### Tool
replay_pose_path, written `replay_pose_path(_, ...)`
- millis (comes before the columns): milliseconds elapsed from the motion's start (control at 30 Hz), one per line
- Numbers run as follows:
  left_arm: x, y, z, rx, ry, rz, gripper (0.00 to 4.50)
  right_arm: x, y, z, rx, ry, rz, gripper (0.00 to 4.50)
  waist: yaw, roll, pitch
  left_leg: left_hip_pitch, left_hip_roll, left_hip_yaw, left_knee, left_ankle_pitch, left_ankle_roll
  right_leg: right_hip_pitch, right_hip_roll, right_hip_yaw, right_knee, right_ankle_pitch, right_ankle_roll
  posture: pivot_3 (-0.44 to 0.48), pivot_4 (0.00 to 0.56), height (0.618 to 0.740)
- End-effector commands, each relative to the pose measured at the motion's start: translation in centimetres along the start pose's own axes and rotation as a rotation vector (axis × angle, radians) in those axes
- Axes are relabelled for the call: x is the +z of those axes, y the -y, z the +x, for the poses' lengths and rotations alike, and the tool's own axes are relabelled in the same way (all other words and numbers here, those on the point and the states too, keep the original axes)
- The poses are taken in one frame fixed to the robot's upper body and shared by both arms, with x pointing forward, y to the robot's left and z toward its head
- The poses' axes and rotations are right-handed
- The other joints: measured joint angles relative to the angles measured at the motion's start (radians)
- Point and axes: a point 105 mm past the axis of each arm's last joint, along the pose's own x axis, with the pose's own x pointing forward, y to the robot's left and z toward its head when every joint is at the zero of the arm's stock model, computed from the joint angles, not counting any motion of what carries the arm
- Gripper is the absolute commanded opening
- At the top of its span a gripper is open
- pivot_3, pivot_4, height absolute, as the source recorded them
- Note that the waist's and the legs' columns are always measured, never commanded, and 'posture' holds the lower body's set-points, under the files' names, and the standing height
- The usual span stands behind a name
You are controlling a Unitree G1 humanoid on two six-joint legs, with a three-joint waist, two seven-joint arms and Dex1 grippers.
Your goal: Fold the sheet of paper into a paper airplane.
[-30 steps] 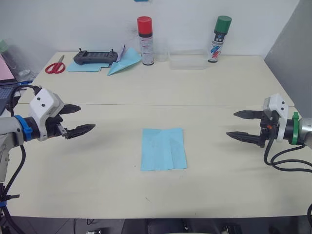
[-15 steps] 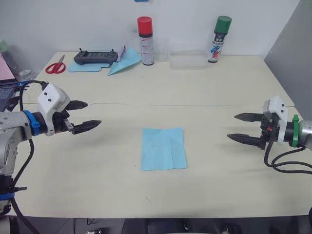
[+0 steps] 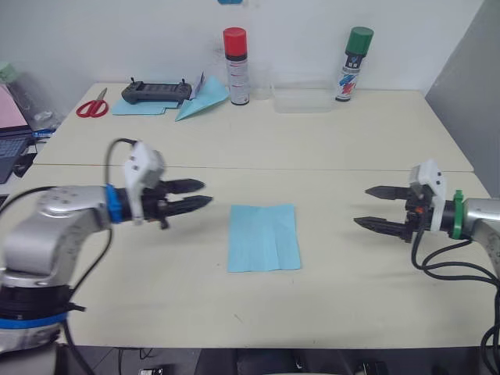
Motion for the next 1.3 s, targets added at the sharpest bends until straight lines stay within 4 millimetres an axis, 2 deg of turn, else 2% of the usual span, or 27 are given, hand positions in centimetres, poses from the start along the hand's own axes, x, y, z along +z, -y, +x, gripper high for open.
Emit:
replay_pose_path(33,-0.4,0.6,2.3,0.006,0.009,0.034,0.63,0.6,0.3,1.1,-0.019,0.023,-0.066,4.5,-0.001,0.0,0.0,0.0,0.0,0.0,0.0,0.0,0.0,0.0,0.0,0.0,0.0,0.0,0.0,0.0,0.15,0.74)
replay_pose_path(100,-1.7,1.2,3.6,-0.007,-0.007,0.027,0.01,0.4,0.7,2.2,-0.038,0.029,-0.093,4.5,-0.003,0.0,0.0,0.001,0.0,0.0,0.0,0.0,0.0,0.0,0.0,0.0,0.001,0.0,0.0,0.0,0.15,0.74)
replay_pose_path(233,-3.9,2.3,5.1,-0.033,-0.043,-0.024,0.01,0.4,1.7,4.0,-0.09,0.051,-0.119,4.5,-0.005,0.0,0.0,0.001,0.0,0.0,0.0,0.0,0.0,-0.001,0.001,0.001,0.004,0.002,-0.003,0.0,0.15,0.74)
replay_pose_path(333,-6.3,3.3,5.8,-0.058,-0.107,-0.044,0.0,0.5,2.1,5.9,-0.105,0.081,-0.127,3.93,-0.005,0.0,0.0,0.001,0.0,0.0,0.0,0.0,0.0,-0.001,0.001,0.001,0.005,0.002,-0.003,0.0,0.15,0.74)
replay_pose_path(433,-7.5,3.7,5.9,-0.064,-0.14,-0.044,0.0,0.0,2.0,7.0,-0.087,0.077,-0.144,2.87,-0.003,0.0,0.0,0.001,0.0,0.0,0.0,0.0,0.0,-0.001,0.001,0.001,0.006,0.002,-0.004,0.0,0.15,0.74)
replay_pose_path(567,-9.5,2.4,5.4,0.019,-0.226,-0.044,0.0,-0.5,1.3,10.2,-0.049,0.07,-0.17,1.34,-0.002,0.0,-0.001,0.002,0.0,-0.001,0.0,0.0,0.0,-0.001,0.001,0.001,0.006,0.002,-0.004,0.0,0.15,0.74)
replay_pose_path(700,-10.6,3.0,5.2,-0.013,-0.252,-0.07,0.0,-1.3,0.7,11.0,-0.011,0.047,-0.161,0.03,-0.001,0.001,-0.002,0.003,0.0,-0.001,0.001,0.001,0.0,-0.001,0.001,0.001,0.008,0.002,-0.004,0.0,0.15,0.74)
replay_pose_path(900,-12.3,3.7,5.2,-0.031,-0.284,-0.085,0.0,-3.0,-0.2,11.4,0.047,-0.019,-0.141,0.03,-0.002,0.002,-0.006,0.005,0.0,-0.001,0.001,0.001,0.0,0.0,0.001,0.001,0.009,0.002,-0.004,0.0,0.15,0.74)
replay_pose_path(1000,-12.4,3.6,5.3,-0.026,-0.277,-0.092,0.0,-3.3,-0.5,12.0,0.058,-0.024,-0.136,0.03,-0.002,0.002,-0.006,0.009,0.0,-0.001,0.001,0.001,0.0,0.004,0.001,0.001,0.009,0.001,-0.004,0.0,0.15,0.74)
replay_pose_path(1100,-12.4,3.6,5.6,-0.026,-0.274,-0.092,0.0,-3.1,-1.1,12.7,0.083,-0.021,-0.13,0.03,-0.005,0.002,-0.006,0.021,0.0,0.0,-0.001,0.001,0.0,0.017,0.001,0.001,0.006,-0.002,-0.001,0.0,0.15,0.74)
replay_pose_path(1300,-11.7,3.5,6.4,-0.018,-0.238,-0.1,0.0,-3.0,-2.9,13.7,0.175,-0.016,-0.096,0.03,-0.004,0.003,-0.009,0.021,0.0,0.0,0.0,0.001,0.0,0.019,0.001,0.001,0.006,-0.002,-0.001,0.0,0.15,0.74)
